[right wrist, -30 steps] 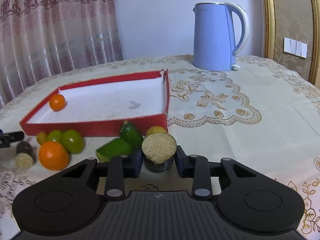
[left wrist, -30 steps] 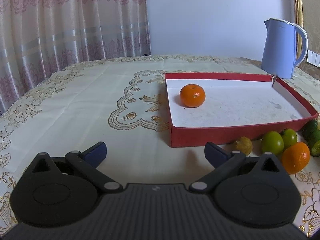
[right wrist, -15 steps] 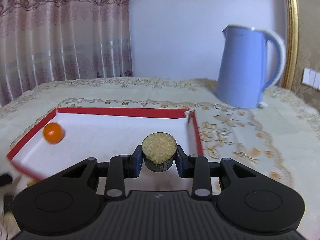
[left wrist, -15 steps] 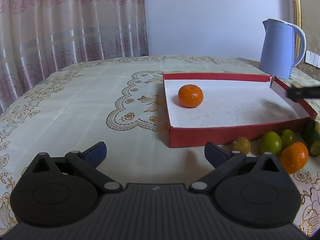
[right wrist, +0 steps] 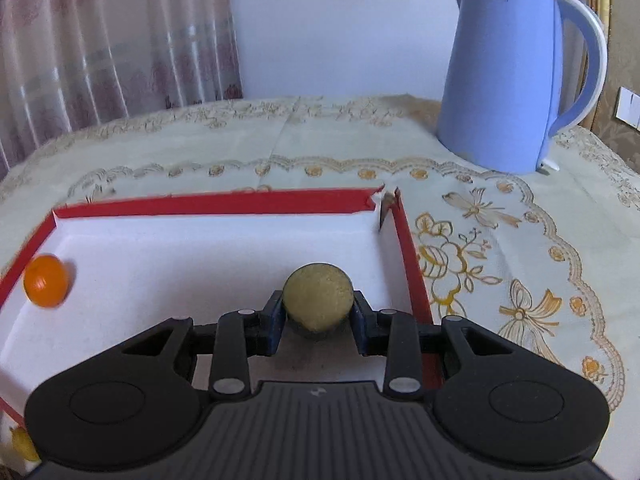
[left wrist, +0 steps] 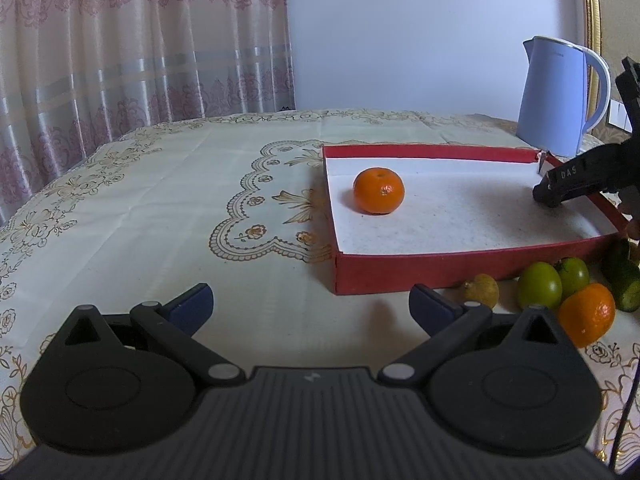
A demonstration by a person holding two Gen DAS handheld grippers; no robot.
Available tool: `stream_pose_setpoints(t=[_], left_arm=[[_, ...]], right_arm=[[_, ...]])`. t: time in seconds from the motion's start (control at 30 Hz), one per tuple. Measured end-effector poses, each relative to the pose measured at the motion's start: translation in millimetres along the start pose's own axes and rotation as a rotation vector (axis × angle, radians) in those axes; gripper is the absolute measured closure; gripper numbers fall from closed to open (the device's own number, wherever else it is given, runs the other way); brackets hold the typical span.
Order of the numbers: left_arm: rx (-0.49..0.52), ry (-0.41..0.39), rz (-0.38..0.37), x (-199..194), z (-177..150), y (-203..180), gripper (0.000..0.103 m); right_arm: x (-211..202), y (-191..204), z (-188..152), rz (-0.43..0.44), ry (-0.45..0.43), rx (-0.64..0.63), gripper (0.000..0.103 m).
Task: Organize fruits
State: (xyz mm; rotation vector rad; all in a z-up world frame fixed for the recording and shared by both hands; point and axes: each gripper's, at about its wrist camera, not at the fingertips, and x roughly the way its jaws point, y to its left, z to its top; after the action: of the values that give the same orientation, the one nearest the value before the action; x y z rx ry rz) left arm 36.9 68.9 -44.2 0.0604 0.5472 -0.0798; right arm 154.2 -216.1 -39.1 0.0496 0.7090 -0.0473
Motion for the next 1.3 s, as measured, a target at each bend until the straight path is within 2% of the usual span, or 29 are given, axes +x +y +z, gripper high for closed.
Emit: stream_pose_setpoints(t=[0.07, 0.13, 0.2, 0.27, 0.43, 0.67, 0.8, 0.9, 1.0, 1.13, 1.2, 1.3], left_arm=[[-0.002, 0.001, 0.002, 0, 0, 0, 0.000], [-0.005, 0.001, 0.004, 0, 0, 1, 0.000], [-0.011, 0.001, 0.007, -1, -1, 1, 0.000], [-0.016, 0.002, 0.009, -1, -1, 2, 0.000], [-0.021, 0.003, 0.014, -1, -1, 2, 0.000], [-0.024, 0.003, 0.021, -1, -1, 1, 0.000], [-0.024, 0.002, 0.022, -1, -1, 1, 0.000], [-0.030, -0.002, 0.010, -2, -1, 3, 0.000], [-0.039, -0.026, -0.008, -7, -2, 5, 0.000], [-0.044, -0.040, -0.069, -15, -3, 4, 0.000], [-0.039, -0.069, -0.067, -23, -4, 1, 0.000], [-0.060, -0.065, -0.108, -32, -5, -5, 0.000]], right_arm=[[-7, -1, -2, 0.001, -0.019, 0.001, 0.067], [-20, -4, -4, 0.007, -0.057, 0.018, 0.062], [-42, -8, -9, 0.008, -0.115, 0.032, 0.039], [-66, -13, -20, 0.014, -0.172, 0.048, 0.030], [-111, -30, -57, -0.006, -0.252, 0.094, 0.030], [-142, -62, -106, 0.002, -0.214, 0.239, 0.030], [-152, -51, -123, 0.008, -0.207, 0.212, 0.030], [-154, -43, -128, -0.063, -0.253, 0.162, 0.030], [-146, -47, -127, -0.118, -0.234, 0.171, 0.029], [-134, -56, -130, -0.101, -0.183, 0.211, 0.029], [-132, -62, -130, -0.089, -0.173, 0.243, 0.026], [-128, -66, -132, -0.072, -0.156, 0.264, 0.024]])
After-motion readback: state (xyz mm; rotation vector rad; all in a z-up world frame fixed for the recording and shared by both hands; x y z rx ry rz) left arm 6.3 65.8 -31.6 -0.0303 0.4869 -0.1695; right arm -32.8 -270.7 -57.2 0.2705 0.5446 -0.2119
